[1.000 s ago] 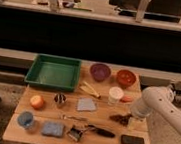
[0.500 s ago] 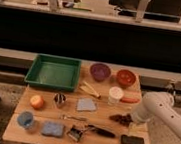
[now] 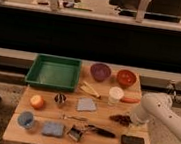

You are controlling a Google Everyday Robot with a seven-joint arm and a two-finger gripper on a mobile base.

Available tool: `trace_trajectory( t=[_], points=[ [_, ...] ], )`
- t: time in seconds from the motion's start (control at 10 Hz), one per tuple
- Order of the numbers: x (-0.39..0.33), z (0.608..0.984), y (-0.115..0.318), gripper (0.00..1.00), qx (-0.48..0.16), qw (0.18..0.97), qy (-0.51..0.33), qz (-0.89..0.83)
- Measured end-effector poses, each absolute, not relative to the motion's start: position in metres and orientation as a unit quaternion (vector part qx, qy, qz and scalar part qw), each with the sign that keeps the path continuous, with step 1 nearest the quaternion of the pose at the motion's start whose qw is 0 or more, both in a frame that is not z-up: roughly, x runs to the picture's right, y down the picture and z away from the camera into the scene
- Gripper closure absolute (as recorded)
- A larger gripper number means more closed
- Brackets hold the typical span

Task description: Place grapes in paper cup

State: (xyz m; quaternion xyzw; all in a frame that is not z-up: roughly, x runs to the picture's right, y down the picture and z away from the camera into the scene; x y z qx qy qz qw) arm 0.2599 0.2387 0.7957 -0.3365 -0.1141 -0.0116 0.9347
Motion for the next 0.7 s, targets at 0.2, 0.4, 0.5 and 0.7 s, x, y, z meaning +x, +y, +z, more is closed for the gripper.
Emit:
trace_trajectory(
  t=[0.2, 0.4, 0.5, 0.7],
  points=[
    [0.254, 0.805, 0.238, 0.39, -0.337, 0.934, -0.117, -0.019],
    [0.252, 0.801, 0.232, 0.23, -0.339, 0.934, -0.11, -0.016],
    [0.246, 0.801, 0.223, 0.2, -0.336, 0.935, -0.11, -0.018],
    [0.245, 0.803, 0.22, 0.2, -0.337, 0.936, -0.102, -0.016]
  ],
)
